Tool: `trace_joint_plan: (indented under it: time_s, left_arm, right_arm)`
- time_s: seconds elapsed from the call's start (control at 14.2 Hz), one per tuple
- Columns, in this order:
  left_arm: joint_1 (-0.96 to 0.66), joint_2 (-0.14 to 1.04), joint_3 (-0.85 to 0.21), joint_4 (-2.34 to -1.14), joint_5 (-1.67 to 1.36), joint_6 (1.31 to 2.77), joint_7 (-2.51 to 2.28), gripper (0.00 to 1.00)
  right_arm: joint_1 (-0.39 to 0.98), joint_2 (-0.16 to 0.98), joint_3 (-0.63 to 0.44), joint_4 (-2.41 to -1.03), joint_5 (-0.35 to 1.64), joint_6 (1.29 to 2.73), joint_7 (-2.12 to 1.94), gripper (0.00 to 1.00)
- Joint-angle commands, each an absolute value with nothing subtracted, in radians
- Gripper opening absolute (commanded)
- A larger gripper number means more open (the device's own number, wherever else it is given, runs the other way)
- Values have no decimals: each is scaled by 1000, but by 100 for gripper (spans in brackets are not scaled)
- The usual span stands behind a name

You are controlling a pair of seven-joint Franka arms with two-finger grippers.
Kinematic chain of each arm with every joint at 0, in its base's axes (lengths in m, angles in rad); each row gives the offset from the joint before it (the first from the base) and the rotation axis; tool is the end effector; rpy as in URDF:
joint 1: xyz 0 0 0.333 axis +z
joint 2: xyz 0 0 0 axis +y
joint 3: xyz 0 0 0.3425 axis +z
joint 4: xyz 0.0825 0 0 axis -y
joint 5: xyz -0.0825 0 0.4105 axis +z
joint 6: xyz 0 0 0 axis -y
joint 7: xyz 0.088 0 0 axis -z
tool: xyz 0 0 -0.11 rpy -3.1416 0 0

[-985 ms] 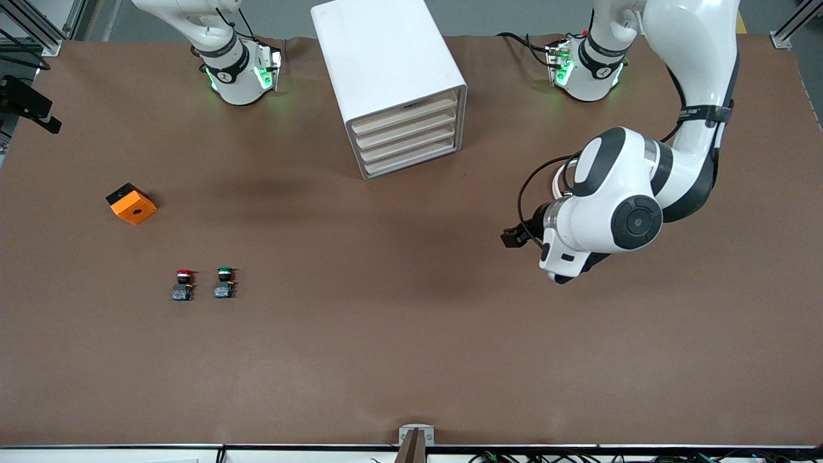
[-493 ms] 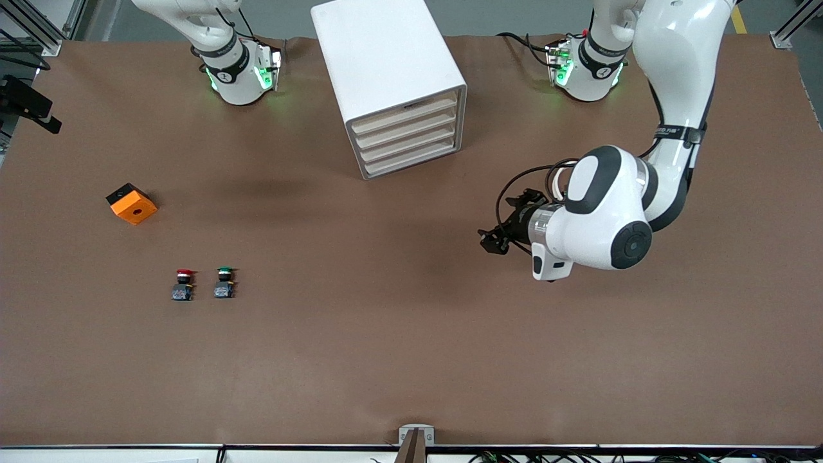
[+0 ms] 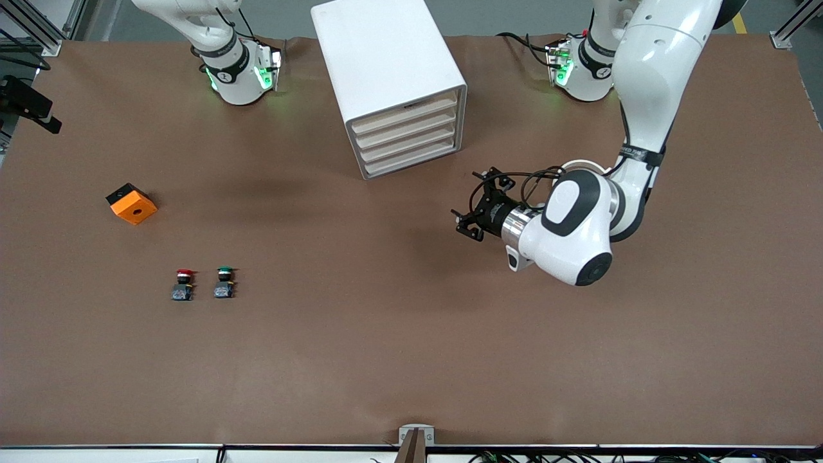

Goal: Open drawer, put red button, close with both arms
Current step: 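Bring the left gripper to the lowest drawer's handle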

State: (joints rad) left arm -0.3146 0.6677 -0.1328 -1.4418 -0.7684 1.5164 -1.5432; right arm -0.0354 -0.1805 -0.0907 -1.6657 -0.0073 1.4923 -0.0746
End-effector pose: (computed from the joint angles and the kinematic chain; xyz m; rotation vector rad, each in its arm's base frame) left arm 0.6058 -0.3596 0.3080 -2.1808 -1.6623 1.5170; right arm 0.5059 -0.0701 0.6922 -3.1323 0.0794 -0.0113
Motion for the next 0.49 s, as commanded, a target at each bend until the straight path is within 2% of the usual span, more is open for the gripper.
trace_joint_plan:
  time_s: [0.0,0.42]
  left_arm:
    - [-319,722,-152,-1405,-799,1477,-1725,100]
    - [-321,797,-169,-1411,-871,1324,-2026,100]
  right_arm:
    - [-51,-195,-81,-1677,-14,1493,-89,100]
    - [-51,-193,-81,-1675,-14,1491,-89,100]
